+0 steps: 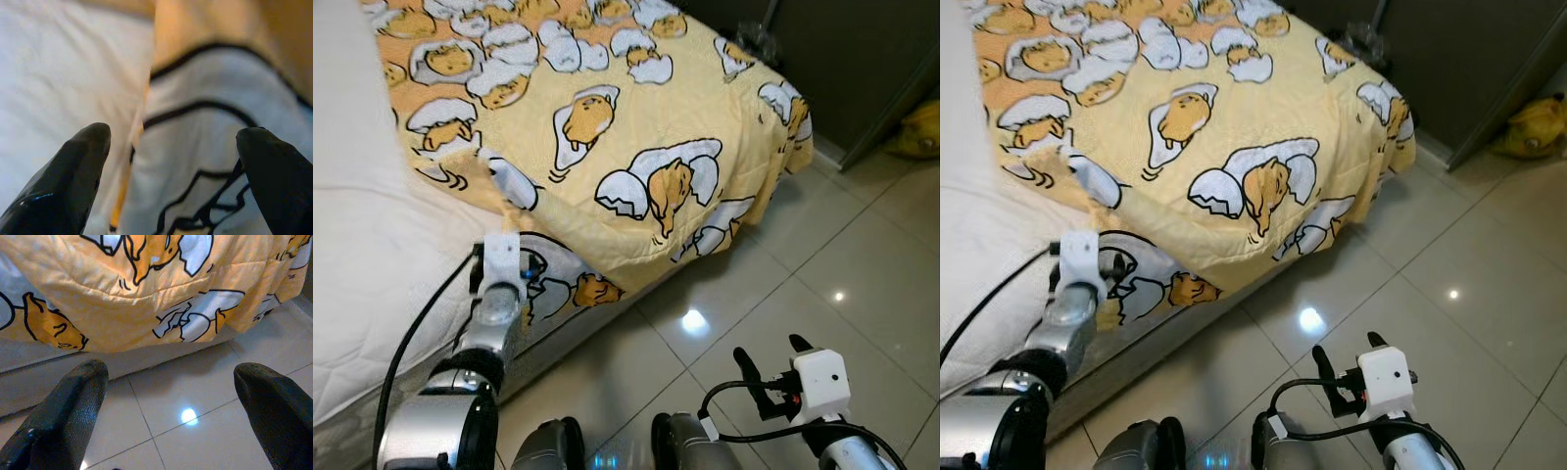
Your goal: Clean up the room
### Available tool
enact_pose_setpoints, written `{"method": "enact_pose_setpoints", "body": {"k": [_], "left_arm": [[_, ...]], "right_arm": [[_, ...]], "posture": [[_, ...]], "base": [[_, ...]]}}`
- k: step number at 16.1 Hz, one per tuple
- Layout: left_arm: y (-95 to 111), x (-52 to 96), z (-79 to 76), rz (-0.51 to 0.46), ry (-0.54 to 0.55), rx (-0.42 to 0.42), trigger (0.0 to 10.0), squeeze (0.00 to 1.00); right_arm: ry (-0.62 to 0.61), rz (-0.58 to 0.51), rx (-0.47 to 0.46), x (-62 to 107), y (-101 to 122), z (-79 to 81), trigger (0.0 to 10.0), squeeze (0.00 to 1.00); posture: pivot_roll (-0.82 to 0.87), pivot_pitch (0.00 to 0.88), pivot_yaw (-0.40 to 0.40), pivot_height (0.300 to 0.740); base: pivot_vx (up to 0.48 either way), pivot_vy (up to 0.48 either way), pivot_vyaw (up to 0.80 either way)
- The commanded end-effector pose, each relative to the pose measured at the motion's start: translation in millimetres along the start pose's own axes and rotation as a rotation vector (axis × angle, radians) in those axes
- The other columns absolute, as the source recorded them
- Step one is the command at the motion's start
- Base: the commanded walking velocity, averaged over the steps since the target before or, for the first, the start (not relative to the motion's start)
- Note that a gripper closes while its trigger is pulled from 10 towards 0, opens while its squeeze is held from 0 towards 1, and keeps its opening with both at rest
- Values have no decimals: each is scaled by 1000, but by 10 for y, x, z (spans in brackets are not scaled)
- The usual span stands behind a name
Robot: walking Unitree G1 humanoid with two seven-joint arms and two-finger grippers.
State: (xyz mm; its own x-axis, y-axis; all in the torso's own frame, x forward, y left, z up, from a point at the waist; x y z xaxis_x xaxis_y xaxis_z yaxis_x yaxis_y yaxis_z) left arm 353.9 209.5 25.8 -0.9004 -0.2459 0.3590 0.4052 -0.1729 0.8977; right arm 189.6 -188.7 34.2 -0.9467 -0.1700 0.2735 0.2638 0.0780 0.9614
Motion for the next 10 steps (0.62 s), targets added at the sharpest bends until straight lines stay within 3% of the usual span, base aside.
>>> {"method": "enact_pose_setpoints", "body": {"k": [1, 2, 7, 8, 10], "left_arm": [[-149, 34, -58, 58, -45, 58, 10000, 0], [-181, 46, -108, 74, -81, 107, 10000, 0], [-217, 27, 25, 110, -9, 51, 10000, 0], [-210, 22, 39, 110, -6, 52, 0, 0], [-224, 28, 39, 105, -24, 53, 0, 0]], "right_arm": [[4, 11, -5, 27, 6, 14, 10000, 0], [9, 16, -5, 30, 5, 19, 10000, 0], [23, 40, 8, 37, 21, -23, 10000, 0], [19, 43, 10, 44, 21, -37, 10000, 0], [7, 51, 9, 65, 3, -62, 10000, 0]], "posture": [[-334, 226, -15, 710], [-333, 227, -19, 710], [-358, 233, -39, 710], [-361, 232, -39, 710], [-364, 229, -32, 710]], "base": [[0, 0, 0], [0, 0, 0], [0, 0, 0], [0, 0, 0], [0, 0, 0]]}}
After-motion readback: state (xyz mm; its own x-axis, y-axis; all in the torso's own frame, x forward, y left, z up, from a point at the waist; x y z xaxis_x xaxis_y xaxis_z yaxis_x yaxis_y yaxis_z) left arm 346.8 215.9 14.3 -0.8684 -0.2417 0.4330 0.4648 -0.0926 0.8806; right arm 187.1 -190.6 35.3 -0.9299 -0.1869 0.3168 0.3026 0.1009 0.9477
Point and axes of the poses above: a point about 5 cm out from each wrist's last joint towards the gripper, its own x axis pointing back from the gripper into the wrist, its own y axis along the axis of the wrist's last joint, z = x × y, the point moved 3 cm from there along -x, pointing out of the wrist towards the gripper, and after that the axes turned 5 degrees about -x, right-handed, at the moved point
